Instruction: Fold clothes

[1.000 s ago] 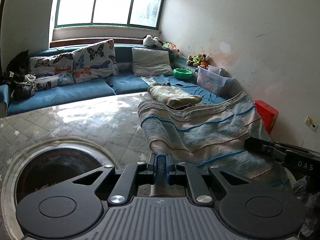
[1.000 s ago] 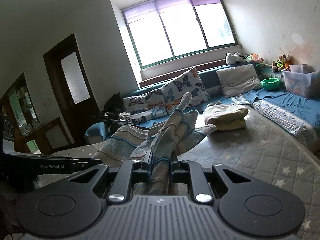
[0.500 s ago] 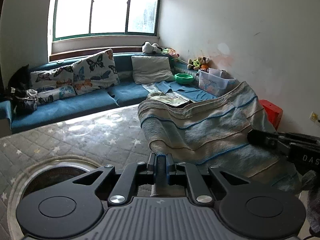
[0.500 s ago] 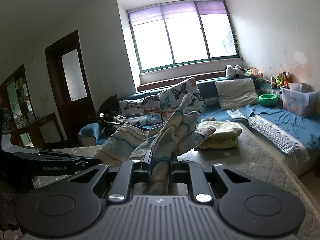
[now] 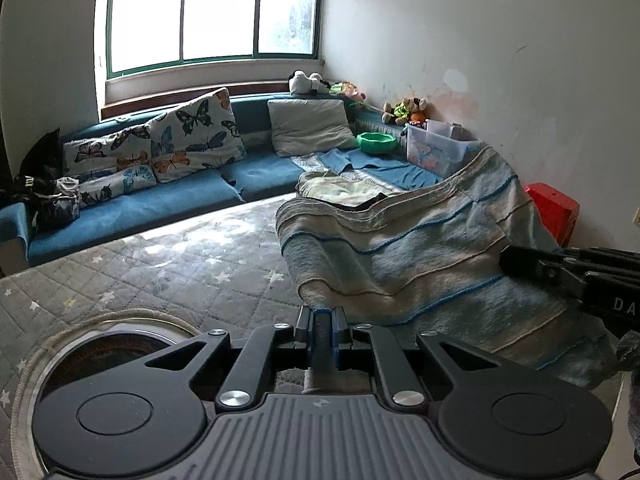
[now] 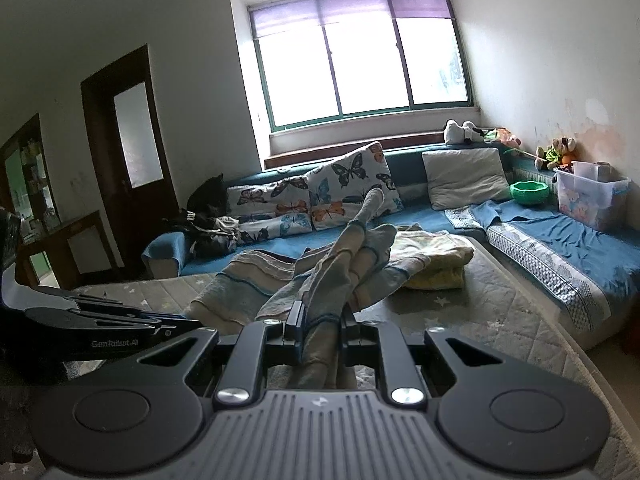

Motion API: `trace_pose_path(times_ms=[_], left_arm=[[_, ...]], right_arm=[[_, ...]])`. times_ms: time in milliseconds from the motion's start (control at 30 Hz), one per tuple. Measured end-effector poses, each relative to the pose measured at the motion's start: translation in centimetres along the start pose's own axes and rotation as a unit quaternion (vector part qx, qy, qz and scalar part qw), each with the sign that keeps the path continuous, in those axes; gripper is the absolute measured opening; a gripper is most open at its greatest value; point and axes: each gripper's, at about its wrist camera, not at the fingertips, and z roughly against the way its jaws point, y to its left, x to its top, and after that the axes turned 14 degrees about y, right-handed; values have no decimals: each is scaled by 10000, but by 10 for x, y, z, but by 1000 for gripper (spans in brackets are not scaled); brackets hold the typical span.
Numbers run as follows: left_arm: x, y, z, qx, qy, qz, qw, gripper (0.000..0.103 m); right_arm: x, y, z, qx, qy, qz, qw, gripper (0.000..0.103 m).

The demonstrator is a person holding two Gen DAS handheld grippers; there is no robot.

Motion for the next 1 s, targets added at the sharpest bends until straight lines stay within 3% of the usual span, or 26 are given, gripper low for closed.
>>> trace_pose_path(times_ms=[1000], left_arm=[[-7,15,-78,-77,795,252,9965,10]], right_arm=[[-9,-22,-71,-212,839,-60,9962,15]])
